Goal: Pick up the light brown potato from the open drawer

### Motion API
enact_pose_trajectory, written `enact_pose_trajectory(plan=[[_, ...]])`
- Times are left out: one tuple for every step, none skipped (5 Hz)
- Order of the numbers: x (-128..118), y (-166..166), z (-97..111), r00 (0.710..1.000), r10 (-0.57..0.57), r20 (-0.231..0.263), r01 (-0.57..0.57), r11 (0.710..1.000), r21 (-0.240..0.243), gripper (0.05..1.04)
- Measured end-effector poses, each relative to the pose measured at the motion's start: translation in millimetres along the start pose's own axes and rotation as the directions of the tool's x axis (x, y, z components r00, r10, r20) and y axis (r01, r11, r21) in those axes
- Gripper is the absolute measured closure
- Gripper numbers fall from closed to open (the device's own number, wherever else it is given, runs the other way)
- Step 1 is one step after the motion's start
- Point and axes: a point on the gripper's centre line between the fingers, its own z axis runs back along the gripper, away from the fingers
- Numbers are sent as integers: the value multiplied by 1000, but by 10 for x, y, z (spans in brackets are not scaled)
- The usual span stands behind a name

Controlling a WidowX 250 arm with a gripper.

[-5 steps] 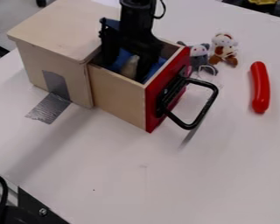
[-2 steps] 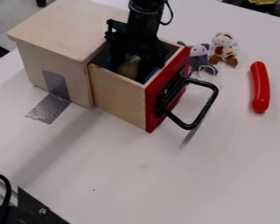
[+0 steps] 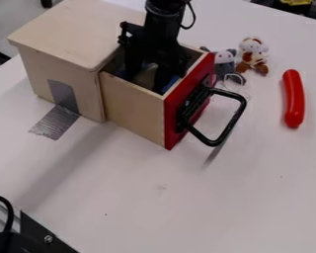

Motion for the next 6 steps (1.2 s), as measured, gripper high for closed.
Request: enact_pose_trajectory(plan=[[69,-32,333,998,21,54,-19,999,-26,578],[175,0,683,990,64,123,-57,997,-59,843],[282,-2,902,982,88,167,-73,993,-94,1000],[282,0,914,982,97,160,-83,992,-92,1021],[235,-18,744,985,95,145,-84,993,-80,891],[184,-73,554,987,78,142,-66,994,-87,645]])
